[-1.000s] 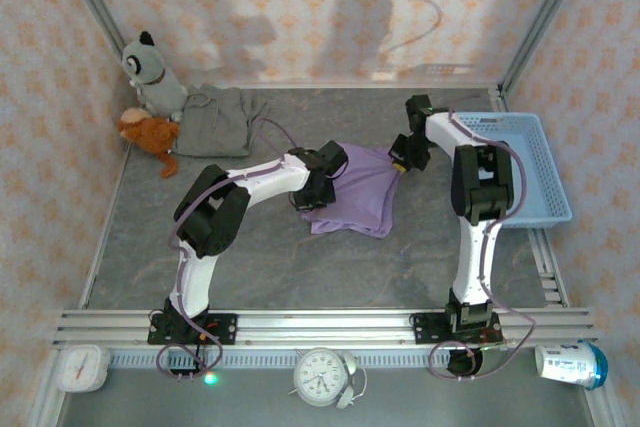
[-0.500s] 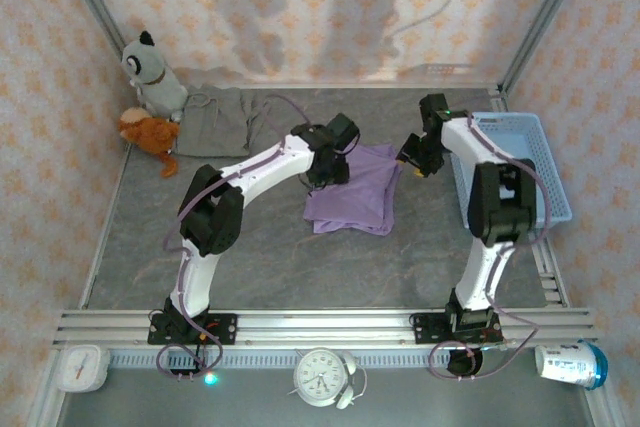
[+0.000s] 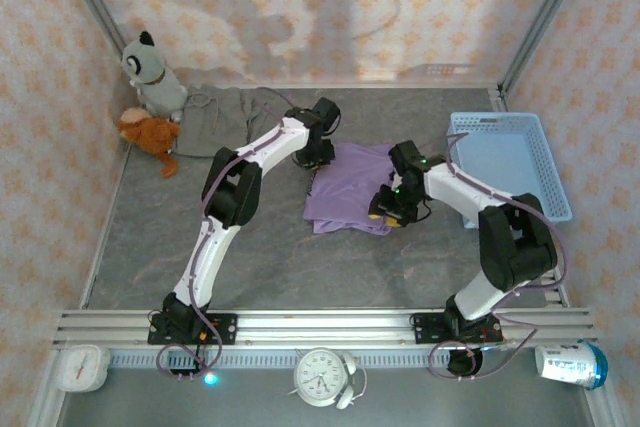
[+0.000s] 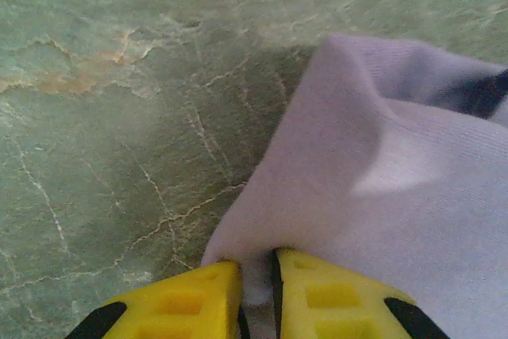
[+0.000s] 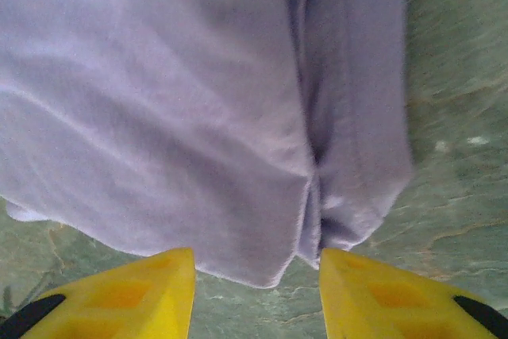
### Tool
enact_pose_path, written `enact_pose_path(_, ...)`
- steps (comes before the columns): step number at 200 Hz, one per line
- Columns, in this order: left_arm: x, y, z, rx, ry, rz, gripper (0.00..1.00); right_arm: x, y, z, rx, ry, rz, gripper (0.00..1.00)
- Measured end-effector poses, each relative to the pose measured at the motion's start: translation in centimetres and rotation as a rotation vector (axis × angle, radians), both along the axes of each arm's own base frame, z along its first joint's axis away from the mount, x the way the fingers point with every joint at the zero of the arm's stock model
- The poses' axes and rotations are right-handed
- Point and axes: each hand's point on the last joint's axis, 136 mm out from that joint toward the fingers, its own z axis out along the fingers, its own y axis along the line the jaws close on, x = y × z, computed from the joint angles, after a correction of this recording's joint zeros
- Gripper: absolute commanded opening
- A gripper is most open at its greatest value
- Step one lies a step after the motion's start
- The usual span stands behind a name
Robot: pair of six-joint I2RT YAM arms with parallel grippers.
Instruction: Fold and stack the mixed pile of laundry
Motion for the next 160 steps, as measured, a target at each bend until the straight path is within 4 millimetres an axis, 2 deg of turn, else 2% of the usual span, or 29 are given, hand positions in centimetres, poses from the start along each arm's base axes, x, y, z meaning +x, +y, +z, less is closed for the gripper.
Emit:
enact_pose_path(20, 0.1, -0.5, 0.5, -0.007, -0.011, -0.007, 0.19, 0.7, 0.4, -0.1, 0.012, -0.024, -0.013, 0.35)
enact_pose_path(34, 0.0, -0.6, 0.3, -0.004, -0.006, -0.009, 0.19, 1.1, 0.3, -0.7, 0.002, -0.024, -0.029, 0.26)
enact_pose_path(45, -0.3, -0.7, 0.0, -0.001, 0.001, -0.013, 0.19, 1.2, 0.3, -1.4, -0.005, -0.011, -0.041, 0.26)
enact_pose_path(52, -0.3, -0.7, -0.2, -0.001, 0.001, -0.013, 0.19, 1.3, 0.3, -1.7, -0.008, -0.006, -0.043, 0.28)
enact_pose_path(74, -0.3, -0.7, -0.3, -0.009, -0.004, -0.008, 0.19, 1.3, 0.3, -2.5, -0.017, 0.016, -0.057, 0.47)
enact_pose_path(85, -0.4, -0.7, -0.4, -0.014, -0.008, -0.006, 0.19, 1.4, 0.2, -2.6, -0.025, 0.011, -0.053, 0.51)
enact_pose_path(96, -0.4, -0.7, -0.3, -0.019, -0.013, -0.005, 0.19, 1.4, 0.1, -2.6, -0.031, 0.007, -0.052, 0.50)
enact_pose_path(107, -0.4, -0.7, -0.4, -0.022, -0.016, -0.004, 0.19, 1.5, 0.0, -2.7, -0.038, 0.004, -0.052, 0.42)
enact_pose_path(123, -0.4, -0.7, -0.4, -0.024, -0.021, -0.004, 0.19, 1.6, 0.0, -2.7, -0.040, 0.000, -0.055, 0.20)
enact_pose_path(141, -0.4, -0.7, -0.4, -0.026, -0.024, -0.003, 0.18, 1.6, -0.1, -2.7, -0.044, 0.001, -0.062, 0.00)
enact_pose_path(160, -0.4, -0.7, -0.4, -0.028, -0.025, 0.002, 0.18, 1.6, -0.4, -2.6, -0.060, 0.001, -0.073, 0.00)
